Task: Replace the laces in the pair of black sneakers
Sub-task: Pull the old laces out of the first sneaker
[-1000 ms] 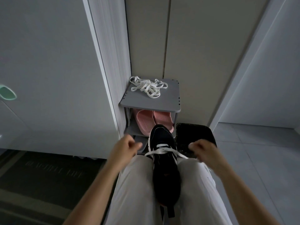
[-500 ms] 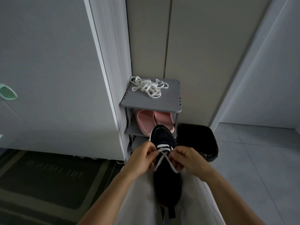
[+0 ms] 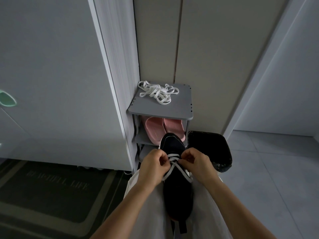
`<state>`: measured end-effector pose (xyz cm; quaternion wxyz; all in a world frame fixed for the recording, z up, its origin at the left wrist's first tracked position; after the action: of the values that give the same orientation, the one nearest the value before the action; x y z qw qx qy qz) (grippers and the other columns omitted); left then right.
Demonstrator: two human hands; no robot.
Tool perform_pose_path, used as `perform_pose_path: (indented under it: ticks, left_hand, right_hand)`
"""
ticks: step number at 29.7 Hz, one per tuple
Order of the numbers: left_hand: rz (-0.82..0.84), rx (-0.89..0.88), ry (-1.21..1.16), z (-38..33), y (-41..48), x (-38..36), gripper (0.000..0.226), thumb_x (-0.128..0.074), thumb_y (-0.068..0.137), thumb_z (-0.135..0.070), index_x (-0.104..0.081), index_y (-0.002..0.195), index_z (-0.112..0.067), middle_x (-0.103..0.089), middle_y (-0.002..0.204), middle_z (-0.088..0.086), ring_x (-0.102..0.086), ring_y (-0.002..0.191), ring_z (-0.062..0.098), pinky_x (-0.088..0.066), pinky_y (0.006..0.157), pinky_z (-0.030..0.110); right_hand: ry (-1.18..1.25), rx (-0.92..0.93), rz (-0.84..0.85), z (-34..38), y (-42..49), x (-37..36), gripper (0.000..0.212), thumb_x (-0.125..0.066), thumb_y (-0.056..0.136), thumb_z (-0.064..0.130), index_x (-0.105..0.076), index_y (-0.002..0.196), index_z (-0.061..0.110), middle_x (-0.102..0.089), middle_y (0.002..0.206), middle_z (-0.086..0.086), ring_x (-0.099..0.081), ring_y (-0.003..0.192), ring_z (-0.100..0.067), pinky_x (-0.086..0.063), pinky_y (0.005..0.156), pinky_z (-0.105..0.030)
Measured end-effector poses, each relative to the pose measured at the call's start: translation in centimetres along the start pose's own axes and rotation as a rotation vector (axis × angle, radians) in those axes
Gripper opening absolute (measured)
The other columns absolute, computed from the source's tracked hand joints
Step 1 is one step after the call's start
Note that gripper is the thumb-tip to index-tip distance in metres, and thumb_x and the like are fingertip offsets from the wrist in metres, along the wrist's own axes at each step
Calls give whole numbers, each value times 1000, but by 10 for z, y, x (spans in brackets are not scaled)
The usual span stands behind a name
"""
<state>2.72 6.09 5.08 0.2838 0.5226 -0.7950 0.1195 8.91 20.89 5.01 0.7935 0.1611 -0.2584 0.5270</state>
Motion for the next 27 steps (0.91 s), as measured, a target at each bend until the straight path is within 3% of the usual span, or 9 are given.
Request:
perform_pose_path:
  ticks: [3,5,9,11,14,18,23,27]
  left_hand:
    - [18,1,-35,-4,0,0,9,-63,83,-10,-57,79,-15,-59,74,-6,-57,64,10,-48,61,19]
    - [74,40,-69,-8,3,2,10,-62,83,-9,-55,78,-15,-57,71,-6,-52,60,9,-44,58,18]
    - [262,220,-329,-9,19,13,17,-58,82,0,-54,77,-16,-52,67,0,-46,57,7,-39,55,19]
    - [269,234,-375,-6,22,14,18,-59,83,0,-53,77,-16,-52,69,0,-46,57,7,-38,54,18]
    - [227,204,-381,5,13,7,16,-64,84,-9,-52,81,-19,-55,76,0,-49,65,8,-39,58,18]
    - [184,84,-219,15,-4,-4,14,-63,87,-22,-50,83,-16,-50,72,-7,-47,65,5,-37,61,13]
    - [103,-85,-65,12,-4,-4,12,-54,93,-22,-50,83,-17,-50,67,-11,-49,61,-1,-37,58,10]
    - [93,-175,34,12,0,2,14,-55,92,-22,-48,79,-19,-48,63,-11,-47,57,1,-34,53,13]
  right_hand:
    - [-167,114,-24,4,0,-4,12,-69,82,17,-67,91,9,-57,86,4,-53,74,-5,-42,67,-8]
    - [-231,137,-6,8,1,-2,9,-66,83,17,-66,89,10,-54,86,5,-51,75,-6,-41,67,-10]
    - [-192,103,36,19,7,12,8,-63,82,12,-58,79,16,-55,80,5,-51,69,-5,-40,60,-9]
    - [-142,80,40,21,10,14,7,-62,83,10,-59,80,15,-56,76,8,-52,68,-3,-41,59,-7]
    - [25,8,22,12,8,10,9,-63,85,11,-60,80,18,-61,76,8,-57,70,-6,-46,62,-10]
    - [162,-84,55,-6,2,3,15,-74,77,18,-61,83,23,-65,82,3,-62,79,-13,-52,77,-25]
    - [131,-26,-17,-4,-4,-1,15,-70,82,14,-59,81,25,-62,79,6,-59,74,-5,-48,66,-12]
    - [58,67,-134,-2,-6,-1,6,-68,83,11,-65,87,14,-63,84,2,-60,78,-10,-49,71,-19]
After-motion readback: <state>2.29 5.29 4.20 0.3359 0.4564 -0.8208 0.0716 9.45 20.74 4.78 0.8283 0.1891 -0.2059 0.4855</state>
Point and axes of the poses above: each hand's wrist, its own y-axis towards the middle knuckle, its own x-axis out of the back of the hand, z = x × y, the point moved 2 cm from there along y, towards the middle knuckle
